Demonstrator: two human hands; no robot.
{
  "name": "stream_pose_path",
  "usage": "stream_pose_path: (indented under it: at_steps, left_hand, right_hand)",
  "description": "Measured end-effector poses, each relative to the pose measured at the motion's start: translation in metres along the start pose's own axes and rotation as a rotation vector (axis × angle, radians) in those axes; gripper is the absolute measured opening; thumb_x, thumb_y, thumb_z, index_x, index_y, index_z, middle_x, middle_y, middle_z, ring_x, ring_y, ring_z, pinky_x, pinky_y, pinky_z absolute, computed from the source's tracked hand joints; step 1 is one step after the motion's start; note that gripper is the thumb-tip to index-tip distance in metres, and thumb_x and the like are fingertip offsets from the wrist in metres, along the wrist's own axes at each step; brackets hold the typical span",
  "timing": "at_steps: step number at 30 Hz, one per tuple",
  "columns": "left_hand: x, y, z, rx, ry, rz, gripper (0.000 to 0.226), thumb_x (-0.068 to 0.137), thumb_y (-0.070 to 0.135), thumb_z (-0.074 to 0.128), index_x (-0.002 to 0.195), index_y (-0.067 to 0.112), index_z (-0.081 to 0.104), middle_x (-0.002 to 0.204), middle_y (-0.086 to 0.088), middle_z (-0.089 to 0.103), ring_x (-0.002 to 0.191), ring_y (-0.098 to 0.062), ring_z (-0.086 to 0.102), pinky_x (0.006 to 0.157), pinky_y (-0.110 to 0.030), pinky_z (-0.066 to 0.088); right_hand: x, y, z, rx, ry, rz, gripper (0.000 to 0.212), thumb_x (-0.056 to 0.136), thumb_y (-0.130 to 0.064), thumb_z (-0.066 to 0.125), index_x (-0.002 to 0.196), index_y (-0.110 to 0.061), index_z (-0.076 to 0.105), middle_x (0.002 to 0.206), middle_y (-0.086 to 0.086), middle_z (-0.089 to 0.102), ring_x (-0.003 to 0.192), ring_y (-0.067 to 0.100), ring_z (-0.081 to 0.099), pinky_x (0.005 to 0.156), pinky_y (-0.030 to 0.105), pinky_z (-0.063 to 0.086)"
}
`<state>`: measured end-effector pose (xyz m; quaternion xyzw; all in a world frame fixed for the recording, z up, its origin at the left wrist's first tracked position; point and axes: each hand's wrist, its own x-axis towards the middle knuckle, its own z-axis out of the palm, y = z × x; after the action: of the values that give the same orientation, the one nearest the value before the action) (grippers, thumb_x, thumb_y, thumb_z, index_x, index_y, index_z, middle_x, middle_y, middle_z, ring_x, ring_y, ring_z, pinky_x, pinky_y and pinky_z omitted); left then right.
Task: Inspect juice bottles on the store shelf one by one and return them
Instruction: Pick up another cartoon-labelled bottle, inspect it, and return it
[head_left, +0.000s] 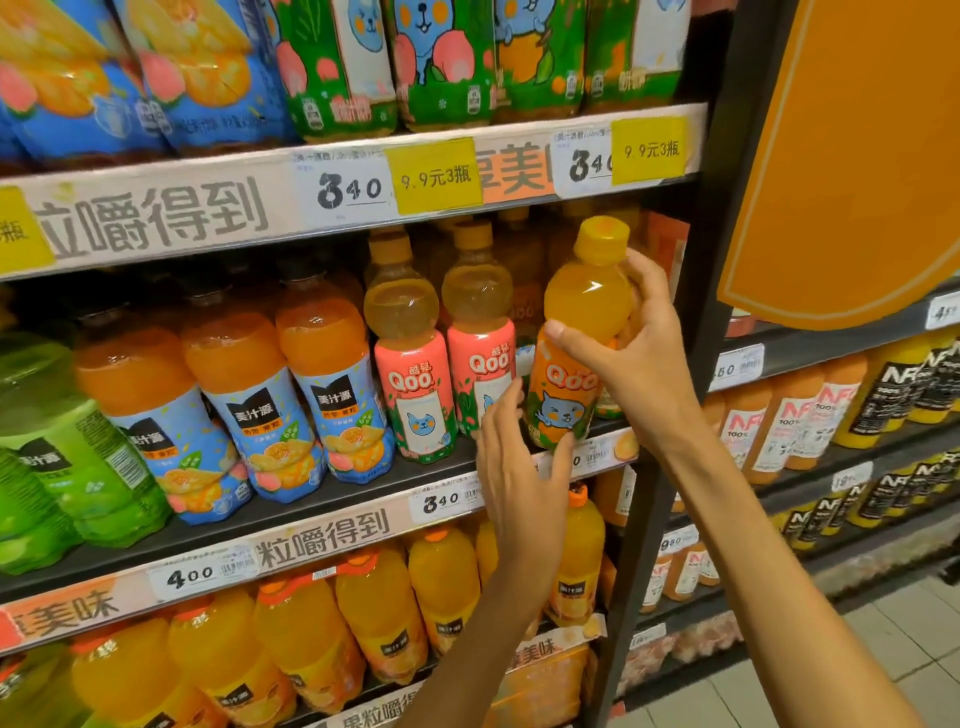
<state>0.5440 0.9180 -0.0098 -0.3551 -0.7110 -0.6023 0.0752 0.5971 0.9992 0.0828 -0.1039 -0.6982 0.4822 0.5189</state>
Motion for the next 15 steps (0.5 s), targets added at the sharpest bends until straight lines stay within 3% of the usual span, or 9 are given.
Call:
stream_pose_path:
  at_steps: [6, 9, 12, 15]
  left_hand:
    - [0.003, -0.007, 0.014, 0.004, 0.059, 0.017, 0.061, 0.081, 0.02, 0.072, 0.135, 0.016, 0.045, 0.131, -0.004, 0.05, 0.12, -0.023, 0.049, 0.093, -0.046, 0.048]
    - [0.004, -0.008, 0.019, 0.064, 0.119, 0.034, 0.061, 0.079, 0.02, 0.075, 0.133, 0.012, 0.048, 0.124, -0.007, 0.053, 0.114, -0.025, 0.053, 0.089, -0.046, 0.051]
    - [0.004, -0.007, 0.023, 0.101, 0.162, 0.035, 0.061, 0.078, 0.02, 0.076, 0.132, 0.012, 0.05, 0.12, -0.007, 0.056, 0.111, -0.026, 0.055, 0.084, -0.046, 0.053]
    - [0.004, -0.009, 0.026, 0.117, 0.172, 0.049, 0.062, 0.077, 0.019, 0.077, 0.132, 0.01, 0.049, 0.118, -0.01, 0.056, 0.11, -0.028, 0.056, 0.083, -0.048, 0.053]
  right_hand:
    - [0.004, 0.02, -0.002, 0.011, -0.047, 0.029, 0.061, 0.075, -0.003, 0.078, 0.115, -0.028, 0.039, 0.117, -0.004, 0.054, 0.101, -0.004, 0.062, 0.08, 0.014, 0.05]
    - [0.007, 0.024, -0.001, -0.051, -0.073, 0.016, 0.061, 0.077, -0.008, 0.078, 0.121, -0.024, 0.038, 0.119, -0.005, 0.052, 0.107, -0.003, 0.059, 0.083, 0.016, 0.05]
    - [0.008, 0.025, 0.001, -0.333, -0.016, -0.099, 0.066, 0.079, -0.027, 0.077, 0.132, -0.008, 0.044, 0.131, 0.008, 0.046, 0.124, 0.013, 0.047, 0.1, 0.033, 0.045]
    - [0.006, 0.026, 0.004, -0.462, 0.055, -0.193, 0.073, 0.079, -0.039, 0.075, 0.134, -0.002, 0.045, 0.132, 0.016, 0.041, 0.126, 0.024, 0.043, 0.1, 0.044, 0.046]
